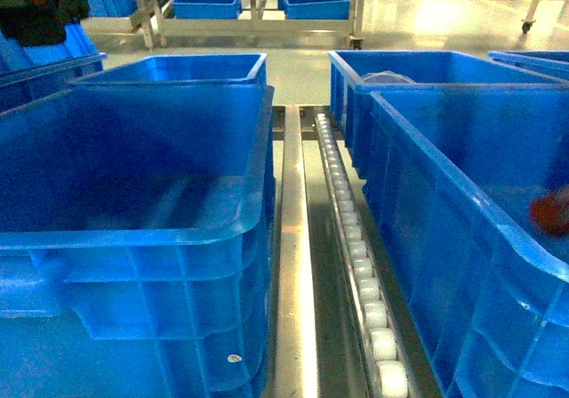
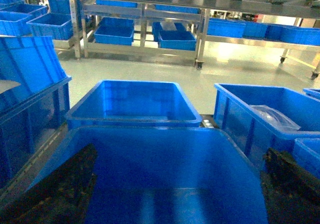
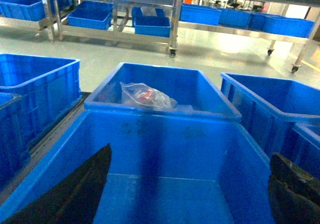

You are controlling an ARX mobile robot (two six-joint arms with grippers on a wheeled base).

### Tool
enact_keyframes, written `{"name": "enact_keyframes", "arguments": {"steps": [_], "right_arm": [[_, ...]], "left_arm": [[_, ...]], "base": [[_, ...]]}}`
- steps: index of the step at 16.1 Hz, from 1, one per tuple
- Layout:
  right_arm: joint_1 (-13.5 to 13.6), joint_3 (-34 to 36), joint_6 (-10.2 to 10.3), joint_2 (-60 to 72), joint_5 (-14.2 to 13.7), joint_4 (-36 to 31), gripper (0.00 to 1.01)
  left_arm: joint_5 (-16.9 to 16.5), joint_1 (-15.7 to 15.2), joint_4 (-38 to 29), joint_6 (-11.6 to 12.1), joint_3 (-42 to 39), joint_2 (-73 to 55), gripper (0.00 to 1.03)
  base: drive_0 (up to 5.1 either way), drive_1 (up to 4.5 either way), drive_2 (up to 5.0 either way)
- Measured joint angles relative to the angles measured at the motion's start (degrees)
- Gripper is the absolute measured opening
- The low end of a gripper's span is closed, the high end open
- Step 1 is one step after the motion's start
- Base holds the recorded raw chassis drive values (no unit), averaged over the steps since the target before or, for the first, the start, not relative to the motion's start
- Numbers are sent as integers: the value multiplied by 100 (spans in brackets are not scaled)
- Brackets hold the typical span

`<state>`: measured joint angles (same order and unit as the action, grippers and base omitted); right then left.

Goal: Sort blue parts and orange caps into right shelf containers

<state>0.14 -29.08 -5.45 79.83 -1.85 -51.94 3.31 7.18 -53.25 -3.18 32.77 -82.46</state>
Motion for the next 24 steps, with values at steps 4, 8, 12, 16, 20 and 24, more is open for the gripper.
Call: {"name": "enact_keyframes", "arguments": {"steps": [4, 8, 12, 16, 20, 24], "right_arm": [[-15, 612, 365, -566, 190, 120, 69], [-15, 1456, 459, -1381, 186, 96, 24], [-15, 1834, 457, -1886, 186, 234, 1], [-15, 2326, 466, -2850, 186, 717, 1], [-15, 2830, 481, -3637, 186, 1137, 1], [-15, 2833, 483, -4682, 186, 1996, 1]], "left_arm": [[258, -87, 236, 131, -413, 258, 80], [127, -286, 94, 216, -1464, 1165, 37], [-2, -393, 157, 214, -1932, 1661, 12], [-330, -715, 553, 232, -2533, 2643, 2], [-328, -717, 774, 234, -3091, 3414, 2], [-328, -717, 1705, 234, -3215, 4529, 2]], "base": [[0, 0, 0], [0, 0, 0], [0, 0, 0], [0, 0, 0], [0, 0, 0], [0, 0, 0]]}}
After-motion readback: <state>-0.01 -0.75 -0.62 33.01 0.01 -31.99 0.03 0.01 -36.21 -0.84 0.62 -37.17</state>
